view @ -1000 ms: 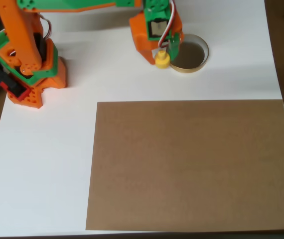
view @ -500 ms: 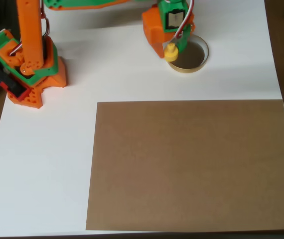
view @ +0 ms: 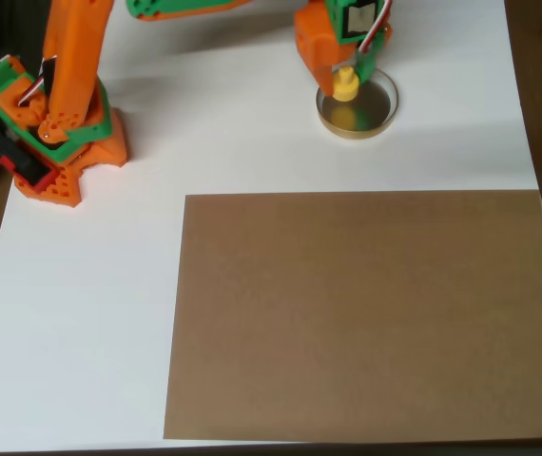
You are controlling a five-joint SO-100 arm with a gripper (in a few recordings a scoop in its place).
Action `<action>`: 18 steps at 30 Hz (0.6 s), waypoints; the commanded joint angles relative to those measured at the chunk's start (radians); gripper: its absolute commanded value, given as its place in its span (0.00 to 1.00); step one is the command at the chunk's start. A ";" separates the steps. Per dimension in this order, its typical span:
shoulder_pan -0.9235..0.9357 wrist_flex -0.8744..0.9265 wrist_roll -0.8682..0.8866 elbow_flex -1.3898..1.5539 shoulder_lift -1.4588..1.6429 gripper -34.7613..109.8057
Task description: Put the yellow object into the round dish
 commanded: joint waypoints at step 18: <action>0.023 0.021 -0.018 -0.121 -0.043 0.34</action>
